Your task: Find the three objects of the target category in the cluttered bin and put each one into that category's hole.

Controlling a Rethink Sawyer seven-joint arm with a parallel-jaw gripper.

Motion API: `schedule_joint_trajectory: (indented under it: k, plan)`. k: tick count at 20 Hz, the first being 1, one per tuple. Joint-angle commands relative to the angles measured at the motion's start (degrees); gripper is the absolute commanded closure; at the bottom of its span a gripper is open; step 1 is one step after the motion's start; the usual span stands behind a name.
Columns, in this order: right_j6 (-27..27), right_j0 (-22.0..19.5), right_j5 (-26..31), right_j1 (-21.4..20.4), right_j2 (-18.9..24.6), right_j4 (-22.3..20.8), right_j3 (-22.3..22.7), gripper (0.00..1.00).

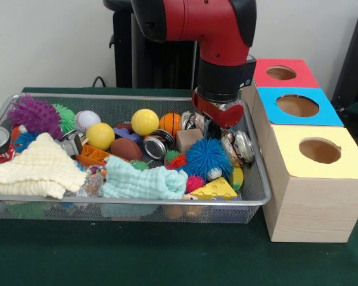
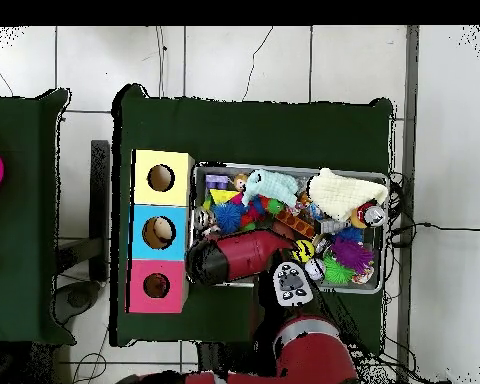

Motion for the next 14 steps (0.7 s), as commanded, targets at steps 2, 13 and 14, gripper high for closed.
schedule_joint_trajectory:
  k: [2, 13, 14]
  plan:
    - [-19.13, -10.23, -4.3, -1.79, 13.33, -10.67, 4.2, 1.0]
    - [-13.06, -9.3, 3.87, -14.04, 15.95, -10.39, 10.07, 1.0]
    - [-12.64, -8.83, 4.15, -14.68, 15.74, -10.37, 10.18, 1.0]
